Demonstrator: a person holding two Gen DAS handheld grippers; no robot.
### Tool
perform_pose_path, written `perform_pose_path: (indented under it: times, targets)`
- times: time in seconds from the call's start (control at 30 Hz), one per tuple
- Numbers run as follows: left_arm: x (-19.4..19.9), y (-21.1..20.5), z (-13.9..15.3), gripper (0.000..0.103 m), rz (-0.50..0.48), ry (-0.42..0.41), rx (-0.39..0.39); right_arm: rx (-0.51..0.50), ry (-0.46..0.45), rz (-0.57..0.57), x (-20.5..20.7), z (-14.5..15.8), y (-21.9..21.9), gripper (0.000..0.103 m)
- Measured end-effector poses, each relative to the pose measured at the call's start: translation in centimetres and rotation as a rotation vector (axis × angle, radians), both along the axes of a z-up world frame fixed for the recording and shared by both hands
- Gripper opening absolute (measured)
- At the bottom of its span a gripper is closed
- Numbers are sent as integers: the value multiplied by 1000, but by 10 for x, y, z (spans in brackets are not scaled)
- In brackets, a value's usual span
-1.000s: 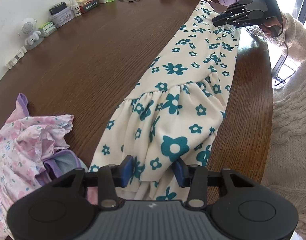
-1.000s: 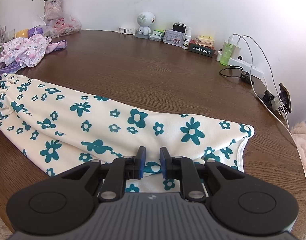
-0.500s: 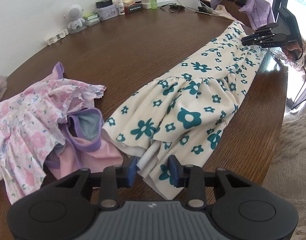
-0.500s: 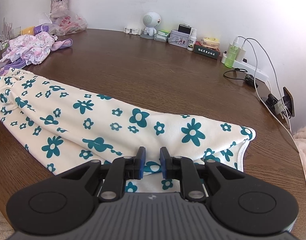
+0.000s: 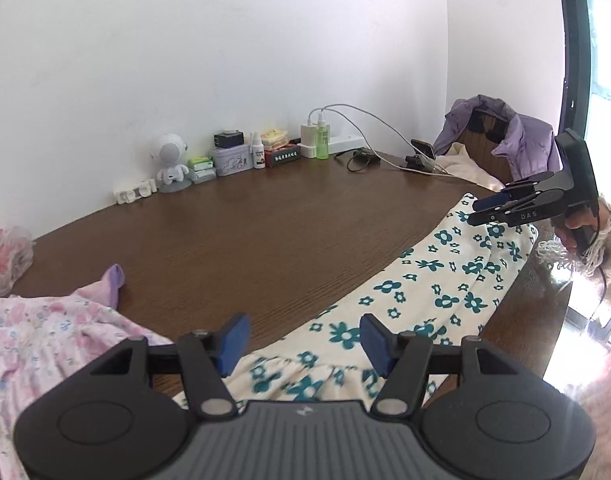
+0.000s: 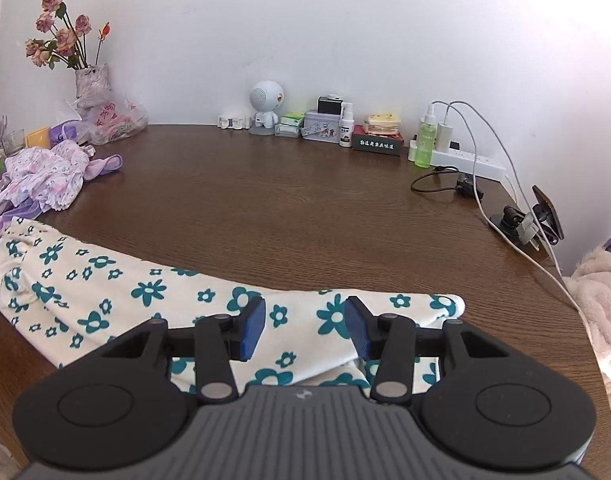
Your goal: Fold clothes
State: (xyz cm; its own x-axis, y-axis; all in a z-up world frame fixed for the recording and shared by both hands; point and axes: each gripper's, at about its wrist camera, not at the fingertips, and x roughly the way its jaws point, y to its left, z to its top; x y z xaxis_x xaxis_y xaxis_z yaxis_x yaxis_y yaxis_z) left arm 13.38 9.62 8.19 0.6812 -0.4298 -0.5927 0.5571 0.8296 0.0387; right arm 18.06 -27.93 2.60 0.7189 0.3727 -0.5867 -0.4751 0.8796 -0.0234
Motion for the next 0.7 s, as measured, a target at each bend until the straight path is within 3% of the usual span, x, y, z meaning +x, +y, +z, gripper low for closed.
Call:
perform_pose_path:
  times: [0.07,0.13,0.3,0.6,0.7]
  targets:
    - [11,-30,-16,54,-27,45,3,6,8,-4,9,-2,4,31]
    - [18,-54,-31,48,-63,75,5,-10,9,0,9,-8,8,31]
    - [15,-69,-70,41,-106,129,79,0,21,-66,7,-22,-20,23]
    - [-6,-65,-79,41,-87,19,95,144,46,-124,7,-29,-54,27]
    - [-12,-64,-70,54,-46,-5,59,203,40,-138,0,-20,-59,28]
